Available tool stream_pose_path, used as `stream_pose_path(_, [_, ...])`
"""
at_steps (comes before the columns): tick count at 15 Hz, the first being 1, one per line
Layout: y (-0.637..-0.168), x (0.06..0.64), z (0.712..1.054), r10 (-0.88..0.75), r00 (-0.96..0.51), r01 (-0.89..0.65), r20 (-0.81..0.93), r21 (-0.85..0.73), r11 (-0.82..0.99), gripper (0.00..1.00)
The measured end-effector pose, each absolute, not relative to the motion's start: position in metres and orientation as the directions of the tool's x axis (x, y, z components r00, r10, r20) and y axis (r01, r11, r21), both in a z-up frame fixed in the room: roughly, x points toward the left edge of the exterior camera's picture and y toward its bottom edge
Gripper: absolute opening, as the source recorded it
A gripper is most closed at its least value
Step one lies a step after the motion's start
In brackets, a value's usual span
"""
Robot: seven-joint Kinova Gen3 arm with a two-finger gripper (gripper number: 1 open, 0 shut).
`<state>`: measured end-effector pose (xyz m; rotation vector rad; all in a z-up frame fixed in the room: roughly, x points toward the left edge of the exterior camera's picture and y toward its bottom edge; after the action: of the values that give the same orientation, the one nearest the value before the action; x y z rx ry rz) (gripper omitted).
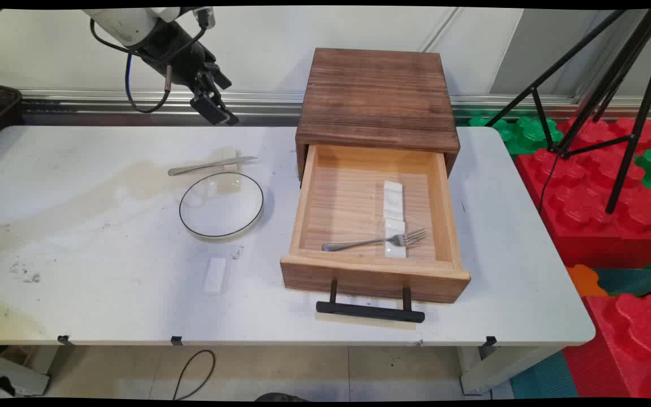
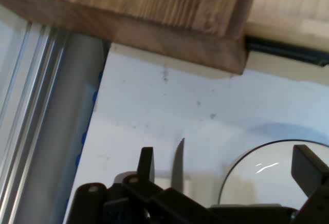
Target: Pick up the knife from the left of the white plate
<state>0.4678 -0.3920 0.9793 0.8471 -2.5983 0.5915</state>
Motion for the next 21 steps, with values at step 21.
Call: stream_pose_path(21, [-0.452,0.533,0.897,-0.541,-0.808,-0.589,0.235,-0.273,0.76,1.0])
